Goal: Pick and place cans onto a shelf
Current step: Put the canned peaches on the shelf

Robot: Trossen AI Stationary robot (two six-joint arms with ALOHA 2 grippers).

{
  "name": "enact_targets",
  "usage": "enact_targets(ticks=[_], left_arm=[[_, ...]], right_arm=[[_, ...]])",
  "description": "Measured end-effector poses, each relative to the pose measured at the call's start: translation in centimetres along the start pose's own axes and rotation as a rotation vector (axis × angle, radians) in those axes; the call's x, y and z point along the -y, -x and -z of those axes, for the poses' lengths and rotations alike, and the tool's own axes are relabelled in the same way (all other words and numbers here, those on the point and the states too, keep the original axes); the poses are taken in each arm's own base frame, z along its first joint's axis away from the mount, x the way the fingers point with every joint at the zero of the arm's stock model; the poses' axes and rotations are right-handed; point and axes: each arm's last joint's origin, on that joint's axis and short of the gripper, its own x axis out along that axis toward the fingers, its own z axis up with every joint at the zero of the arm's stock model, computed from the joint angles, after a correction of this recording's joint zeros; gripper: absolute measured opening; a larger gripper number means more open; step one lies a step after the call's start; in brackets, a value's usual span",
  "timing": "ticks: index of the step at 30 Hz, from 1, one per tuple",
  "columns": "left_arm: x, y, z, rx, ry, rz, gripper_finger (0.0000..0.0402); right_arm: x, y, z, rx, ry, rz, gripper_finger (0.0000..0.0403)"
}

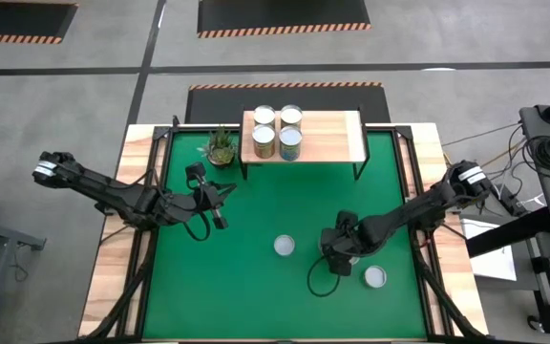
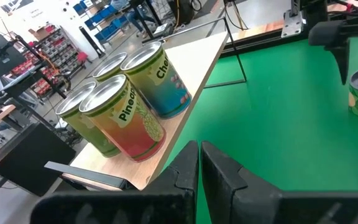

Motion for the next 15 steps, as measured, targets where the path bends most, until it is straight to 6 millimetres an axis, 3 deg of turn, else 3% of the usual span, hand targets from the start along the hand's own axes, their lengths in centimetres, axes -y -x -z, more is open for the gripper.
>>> enact_targets(ticks=[10, 15], left_arm=[[0.0, 0.0, 0.0, 0.0, -0.002, 0.0, 0.0], [0.0, 0.0, 0.0, 0.0, -0.001, 0.0, 0.0]], right_arm=[[-0.2, 0.2, -0.7, 0.018, 0.003, -0.011, 0.0276], [-0.1, 2.0, -1.7, 0.053, -0.005, -0.039, 0.0264]])
